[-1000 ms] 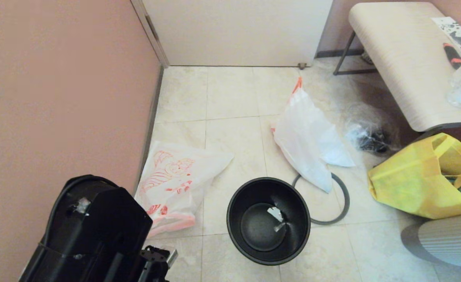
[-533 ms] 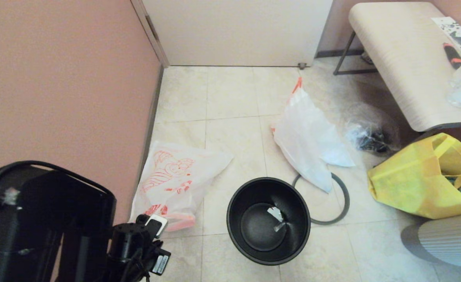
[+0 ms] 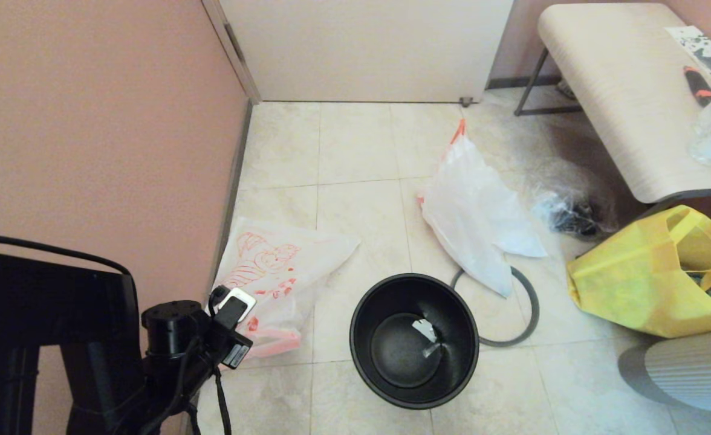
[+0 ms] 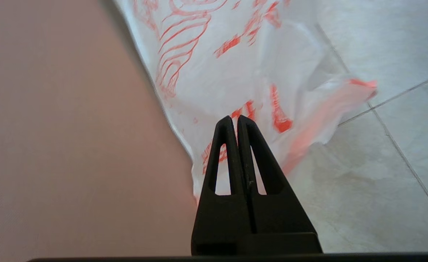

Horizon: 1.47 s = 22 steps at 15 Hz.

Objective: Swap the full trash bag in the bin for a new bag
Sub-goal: Pick up a new trash bag

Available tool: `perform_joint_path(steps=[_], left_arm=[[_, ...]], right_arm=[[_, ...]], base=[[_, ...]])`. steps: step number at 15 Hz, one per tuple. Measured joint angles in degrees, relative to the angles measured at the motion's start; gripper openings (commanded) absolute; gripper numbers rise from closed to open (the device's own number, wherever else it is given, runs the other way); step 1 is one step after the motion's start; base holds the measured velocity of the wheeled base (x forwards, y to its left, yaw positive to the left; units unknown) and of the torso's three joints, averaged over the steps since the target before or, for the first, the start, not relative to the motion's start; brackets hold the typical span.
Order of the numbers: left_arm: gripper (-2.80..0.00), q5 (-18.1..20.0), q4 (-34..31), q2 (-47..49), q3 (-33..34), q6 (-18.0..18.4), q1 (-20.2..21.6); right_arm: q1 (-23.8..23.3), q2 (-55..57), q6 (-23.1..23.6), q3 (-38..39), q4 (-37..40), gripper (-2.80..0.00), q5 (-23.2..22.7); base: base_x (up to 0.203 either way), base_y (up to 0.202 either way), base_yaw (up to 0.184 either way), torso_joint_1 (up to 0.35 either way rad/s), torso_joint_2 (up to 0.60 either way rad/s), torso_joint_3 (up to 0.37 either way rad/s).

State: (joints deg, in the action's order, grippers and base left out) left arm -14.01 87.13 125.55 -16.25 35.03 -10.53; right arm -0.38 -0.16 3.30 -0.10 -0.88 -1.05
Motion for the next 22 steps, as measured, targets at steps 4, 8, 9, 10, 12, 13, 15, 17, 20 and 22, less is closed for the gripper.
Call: perform_joint_path(steps=[4,8,9,10,12,13,15,17,20,22], left_arm=[[0.0,2.16,0.05,-0.13,1.9,0.38,0.34],[0.0,3.68,0.05,0.99,5.5,-0.01,0.19],[0.0,4.03,0.05,1.18,6.75,-0.21,0.17],[0.0,4.26,0.05,1.49,7.64,-0.37,0.17],[0.0,4.31,0.05,2.46,7.91,-0.43,0.23],[0.0,4.24,0.08,3.14,7.49,-0.43,0.3],[0.0,4.13,0.08,5.04,5.87,-0.43,0.5],[0.0,4.0,0.06,7.39,2.66,-0.52,1.54],[0.0,0.2,0.06,11.03,-2.81,-0.78,2.76],[-2.8,-3.13,0.09,13.29,-7.23,-0.95,2.96]], right_arm=[[0.0,0.02,-2.42,0.07,0.09,-2.8,0.72],[0.48,0.02,-2.37,0.1,0.28,-2.8,0.74],[0.49,0.02,-2.37,0.1,0.3,-2.8,0.74],[0.54,0.06,-2.37,0.1,0.35,-2.8,0.74],[0.54,0.29,-2.36,0.1,0.37,-2.8,0.74],[0.54,0.26,-2.37,0.1,0.37,-2.8,0.74],[0.54,0.16,-2.36,0.1,0.33,-2.8,0.74],[0.54,0.07,-2.36,0.1,0.3,-2.8,0.72],[0.54,0.05,-2.36,0.1,0.3,-2.8,0.74],[0.54,0.05,-2.36,0.1,0.28,-2.8,0.73]], base=[[0.0,0.0,0.0,0.0,0.0,0.0],[0.0,0.0,0.0,0.0,0.0,0.0],[0.0,0.0,0.0,0.0,0.0,0.0],[0.0,0.0,0.0,0.0,0.0,0.0],[0.0,0.0,0.0,0.0,0.0,0.0],[0.0,0.0,0.0,0.0,0.0,0.0],[0.0,0.0,0.0,0.0,0.0,0.0],[0.0,0.0,0.0,0.0,0.0,0.0],[0.0,0.0,0.0,0.0,0.0,0.0],[0.0,0.0,0.0,0.0,0.0,0.0]])
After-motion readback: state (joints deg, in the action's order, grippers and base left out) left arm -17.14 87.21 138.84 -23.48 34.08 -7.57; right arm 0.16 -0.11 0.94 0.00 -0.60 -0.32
